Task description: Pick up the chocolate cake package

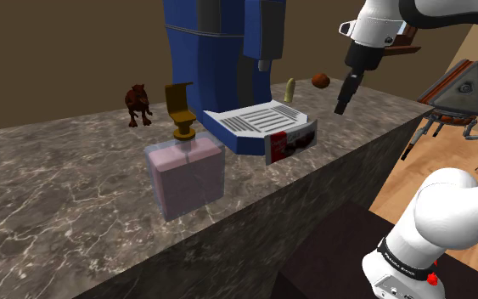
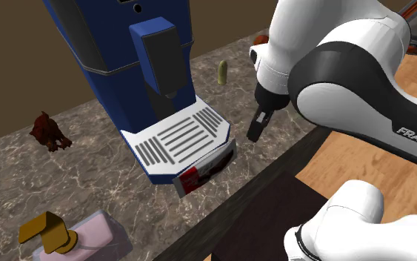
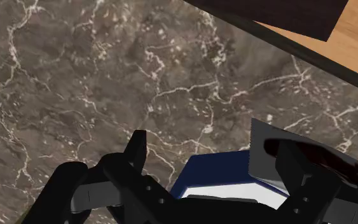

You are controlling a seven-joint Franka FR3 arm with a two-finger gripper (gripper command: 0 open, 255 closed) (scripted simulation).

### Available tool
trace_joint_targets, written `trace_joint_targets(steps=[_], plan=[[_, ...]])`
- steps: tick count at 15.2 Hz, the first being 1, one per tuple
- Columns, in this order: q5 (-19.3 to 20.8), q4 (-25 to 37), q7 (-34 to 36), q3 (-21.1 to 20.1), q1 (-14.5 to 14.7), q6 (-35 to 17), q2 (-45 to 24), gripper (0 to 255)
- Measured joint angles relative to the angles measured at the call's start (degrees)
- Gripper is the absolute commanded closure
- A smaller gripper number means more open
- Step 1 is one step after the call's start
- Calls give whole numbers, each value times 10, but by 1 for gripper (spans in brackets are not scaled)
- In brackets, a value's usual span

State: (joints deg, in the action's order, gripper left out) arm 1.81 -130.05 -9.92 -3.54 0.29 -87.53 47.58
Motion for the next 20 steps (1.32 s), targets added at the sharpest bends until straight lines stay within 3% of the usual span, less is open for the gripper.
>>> trace_joint_targets(steps=[1,3,11,14,19,20], plan=[[0,0,0,0,0,0,0,0],[3,11,-54,9,27,-11,-21,0],[1,62,-418,40,198,-44,-109,0],[1,45,-463,44,216,-60,-109,0],[1,4,-470,45,219,-95,-103,0],[1,0,-469,45,219,-99,-103,255]])
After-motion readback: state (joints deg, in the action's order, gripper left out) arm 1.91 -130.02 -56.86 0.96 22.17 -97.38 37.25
